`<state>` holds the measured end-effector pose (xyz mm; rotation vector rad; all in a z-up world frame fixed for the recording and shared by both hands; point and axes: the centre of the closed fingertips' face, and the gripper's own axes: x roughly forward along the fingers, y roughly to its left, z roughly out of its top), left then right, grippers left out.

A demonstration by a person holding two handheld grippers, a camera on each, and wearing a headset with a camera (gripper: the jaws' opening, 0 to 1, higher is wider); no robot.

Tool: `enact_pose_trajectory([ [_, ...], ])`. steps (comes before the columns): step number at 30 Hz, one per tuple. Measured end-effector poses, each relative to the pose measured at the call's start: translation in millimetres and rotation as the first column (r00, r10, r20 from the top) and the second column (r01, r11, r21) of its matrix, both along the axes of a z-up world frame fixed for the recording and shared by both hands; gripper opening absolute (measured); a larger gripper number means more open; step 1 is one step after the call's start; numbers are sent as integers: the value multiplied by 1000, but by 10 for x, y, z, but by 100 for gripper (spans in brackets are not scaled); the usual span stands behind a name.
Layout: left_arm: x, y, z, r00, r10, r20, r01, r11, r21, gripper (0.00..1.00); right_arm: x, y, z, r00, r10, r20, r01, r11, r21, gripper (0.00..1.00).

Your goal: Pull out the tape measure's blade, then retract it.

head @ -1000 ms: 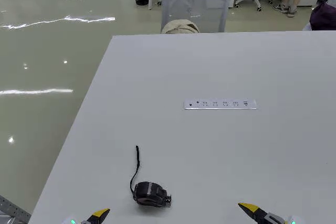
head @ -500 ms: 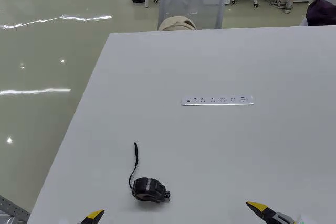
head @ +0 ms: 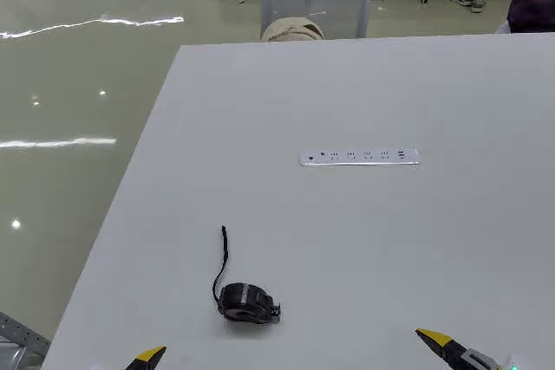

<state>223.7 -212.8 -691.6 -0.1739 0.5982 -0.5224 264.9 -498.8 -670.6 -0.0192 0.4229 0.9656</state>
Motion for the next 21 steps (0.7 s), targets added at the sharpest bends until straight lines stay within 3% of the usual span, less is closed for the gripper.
enact_pose_trajectory([
  [7, -38, 33, 12, 1000, 12, 17, -12, 1000, -14, 86, -51, -59, -26, 1000, -7, -4, 7, 1000, -8, 67],
  [21, -101, 15, 1, 1000, 6, 6, -6, 1000, -17, 87, -97, -134, -43, 1000, -29, -8, 29, 999, -22, 72],
])
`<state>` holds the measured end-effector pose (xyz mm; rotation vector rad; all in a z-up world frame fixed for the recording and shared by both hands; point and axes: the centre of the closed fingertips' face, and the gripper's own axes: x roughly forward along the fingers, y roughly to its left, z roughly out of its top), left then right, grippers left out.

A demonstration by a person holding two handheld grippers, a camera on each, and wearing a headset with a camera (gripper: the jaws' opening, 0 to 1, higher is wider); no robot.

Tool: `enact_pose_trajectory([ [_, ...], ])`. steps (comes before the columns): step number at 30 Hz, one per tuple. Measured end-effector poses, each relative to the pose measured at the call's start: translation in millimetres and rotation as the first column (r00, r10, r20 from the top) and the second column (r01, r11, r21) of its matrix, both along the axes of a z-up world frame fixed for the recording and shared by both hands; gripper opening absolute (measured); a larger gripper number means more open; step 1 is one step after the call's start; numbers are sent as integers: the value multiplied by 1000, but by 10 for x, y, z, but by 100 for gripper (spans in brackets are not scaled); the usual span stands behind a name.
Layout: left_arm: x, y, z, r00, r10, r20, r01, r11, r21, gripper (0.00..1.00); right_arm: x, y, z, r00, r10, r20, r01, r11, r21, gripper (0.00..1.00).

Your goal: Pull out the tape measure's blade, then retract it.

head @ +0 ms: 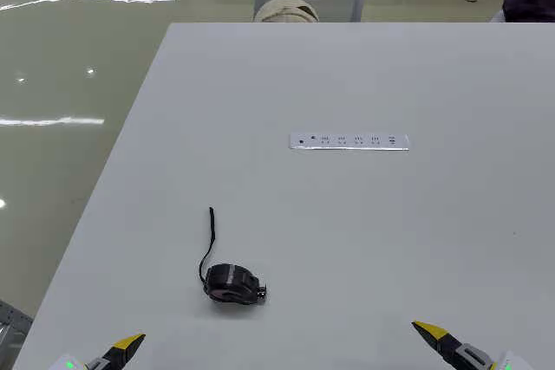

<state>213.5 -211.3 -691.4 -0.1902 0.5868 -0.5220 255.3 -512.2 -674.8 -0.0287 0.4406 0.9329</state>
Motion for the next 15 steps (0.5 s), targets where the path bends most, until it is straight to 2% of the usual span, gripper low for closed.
enact_pose_trajectory([
  [15, 1, -32, 9, 1000, -8, -1, 8, 1000, 1, 86, 6, 22, 29, 1000, -5, 5, 5, 1000, 8, 72],
])
